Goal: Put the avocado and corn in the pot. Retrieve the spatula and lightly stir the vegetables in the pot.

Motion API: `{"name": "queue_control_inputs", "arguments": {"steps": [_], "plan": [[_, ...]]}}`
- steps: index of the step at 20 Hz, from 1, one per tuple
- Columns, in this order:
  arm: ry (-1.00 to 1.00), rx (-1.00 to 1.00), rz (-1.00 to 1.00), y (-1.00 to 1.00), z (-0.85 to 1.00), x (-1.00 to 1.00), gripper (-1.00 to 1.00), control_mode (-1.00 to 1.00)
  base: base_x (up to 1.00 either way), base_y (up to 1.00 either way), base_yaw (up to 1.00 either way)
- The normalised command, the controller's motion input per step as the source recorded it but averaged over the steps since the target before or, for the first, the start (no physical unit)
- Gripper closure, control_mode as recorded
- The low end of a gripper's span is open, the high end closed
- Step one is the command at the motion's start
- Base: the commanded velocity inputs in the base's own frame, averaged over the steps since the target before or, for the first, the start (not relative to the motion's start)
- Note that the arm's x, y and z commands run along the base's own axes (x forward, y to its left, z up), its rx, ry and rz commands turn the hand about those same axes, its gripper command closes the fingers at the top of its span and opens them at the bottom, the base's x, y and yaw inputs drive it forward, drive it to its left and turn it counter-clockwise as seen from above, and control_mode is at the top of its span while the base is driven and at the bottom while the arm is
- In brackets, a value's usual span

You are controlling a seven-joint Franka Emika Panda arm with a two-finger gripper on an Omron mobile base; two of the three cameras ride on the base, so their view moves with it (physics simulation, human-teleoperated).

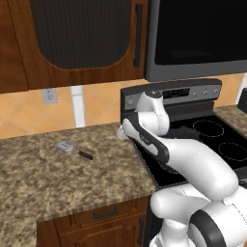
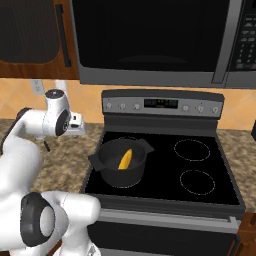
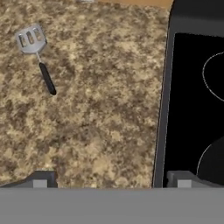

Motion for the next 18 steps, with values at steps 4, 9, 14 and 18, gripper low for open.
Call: {"name": "queue_control_inputs", "arguments": {"steps": [4, 9, 14, 18], "plan": [[0.03, -0.01, 0.07, 0.73, -0.31, 0.57, -1.00, -1.00, 0.00, 0.00, 0.00], [0.05, 0.01, 0.12, 0.50, -0.27, 0.61, -1.00, -1.00, 0.00, 0.00, 0.00], [0.04, 0.00, 0.12, 0.61, -0.53, 0.32, -1.00, -1.00, 0.00, 0.00, 0.00], [0.00, 0.00, 0.13, 0.67, -0.61, 0.16, -1.00, -1.00, 0.00, 0.00, 0.00]]}}
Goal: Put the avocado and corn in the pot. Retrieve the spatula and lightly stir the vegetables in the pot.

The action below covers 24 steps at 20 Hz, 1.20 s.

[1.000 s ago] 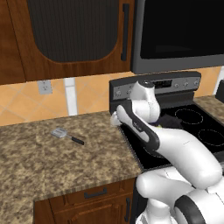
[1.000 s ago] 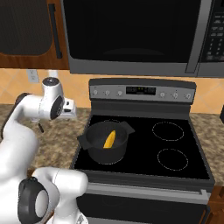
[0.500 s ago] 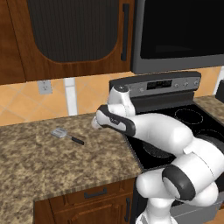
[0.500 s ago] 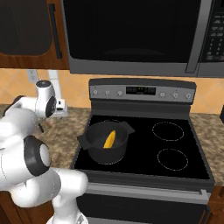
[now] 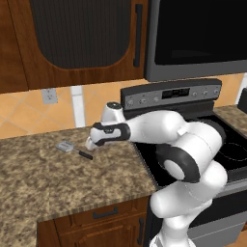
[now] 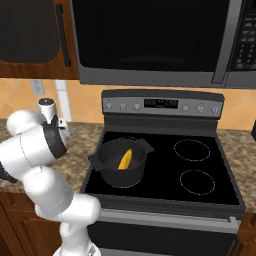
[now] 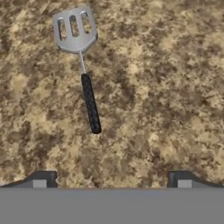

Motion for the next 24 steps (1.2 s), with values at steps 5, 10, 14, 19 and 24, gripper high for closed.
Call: {"name": "queue_control_inputs", "arguments": {"steps": [5, 10, 14, 19, 24], "plan": [[0.05, 0.00, 0.13, 0.51, -0.44, 0.21, -1.00, -1.00, 0.00, 0.00, 0.00], [0.01, 0.00, 0.00, 0.07, -0.21, 0.15, -1.00, -1.00, 0.00, 0.00, 0.00], [0.00, 0.00, 0.00, 0.05, -0.17, 0.18, -1.00, -1.00, 0.00, 0.00, 0.00], [0.00, 0.00, 0.00, 0.14, -0.19, 0.20, -1.00, -1.00, 0.00, 0.00, 0.00], [0.00, 0.00, 0.00, 0.28, -0.30, 0.00, -1.00, -1.00, 0.00, 0.00, 0.00]]}}
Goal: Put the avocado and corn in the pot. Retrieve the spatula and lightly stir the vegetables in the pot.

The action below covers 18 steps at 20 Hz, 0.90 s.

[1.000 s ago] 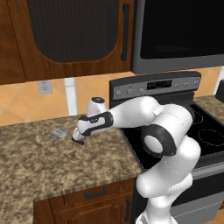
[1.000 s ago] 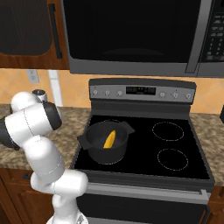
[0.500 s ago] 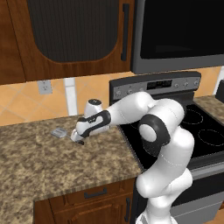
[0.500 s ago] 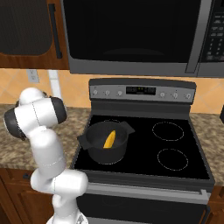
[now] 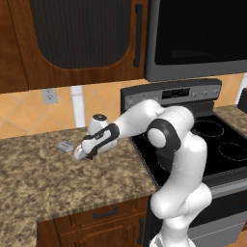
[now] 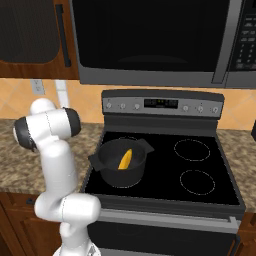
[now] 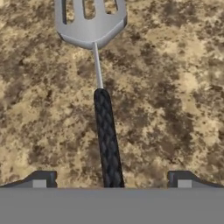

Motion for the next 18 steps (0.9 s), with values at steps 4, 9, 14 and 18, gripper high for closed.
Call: {"name": "queue_control_inputs", "arguments": {"steps": [4, 9, 14, 18], "plan": [[0.01, 0.00, 0.00, 0.11, -0.22, 0.06, -1.00, -1.00, 0.00, 0.00, 0.00], [0.00, 0.00, 0.00, 0.00, -0.11, 0.11, -1.00, -1.00, 0.00, 0.00, 0.00], [0.03, 0.00, 0.00, 0.01, -0.08, 0.06, -1.00, -1.00, 0.00, 0.00, 0.00], [0.01, 0.00, 0.00, 0.00, -0.02, 0.00, 1.00, -1.00, 0.00, 0.00, 0.00]]}}
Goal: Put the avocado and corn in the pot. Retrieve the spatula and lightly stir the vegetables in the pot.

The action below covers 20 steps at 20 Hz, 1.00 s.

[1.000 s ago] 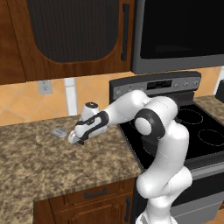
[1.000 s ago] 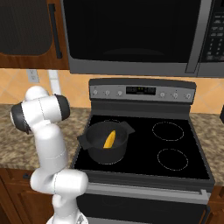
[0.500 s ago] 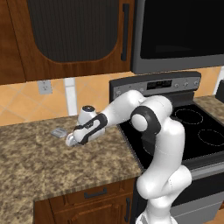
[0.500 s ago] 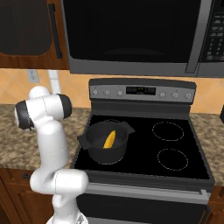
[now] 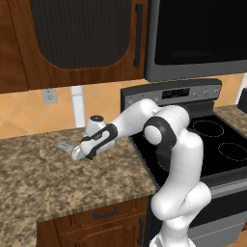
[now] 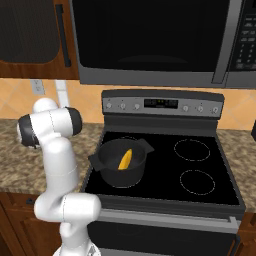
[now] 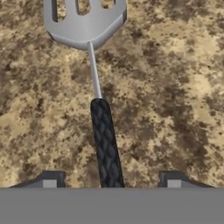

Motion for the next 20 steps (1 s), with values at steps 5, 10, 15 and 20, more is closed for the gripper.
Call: {"name": "queue_control_inputs", "arguments": {"steps": [5, 10, 15, 20], "plan": [[0.00, 0.00, 0.00, 0.00, 0.00, 0.00, 1.00, -1.00, 0.00, 0.00, 0.00], [0.01, 0.00, 0.00, 0.00, -0.16, 0.00, 1.00, -1.00, 0.00, 0.00, 0.00], [0.00, -0.03, 0.00, 0.00, -0.24, -0.05, 1.00, -1.00, 0.00, 0.00, 0.00], [-0.16, 0.00, -0.01, -0.07, 0.53, -0.73, 1.00, -1.00, 0.00, 0.00, 0.00]]}}
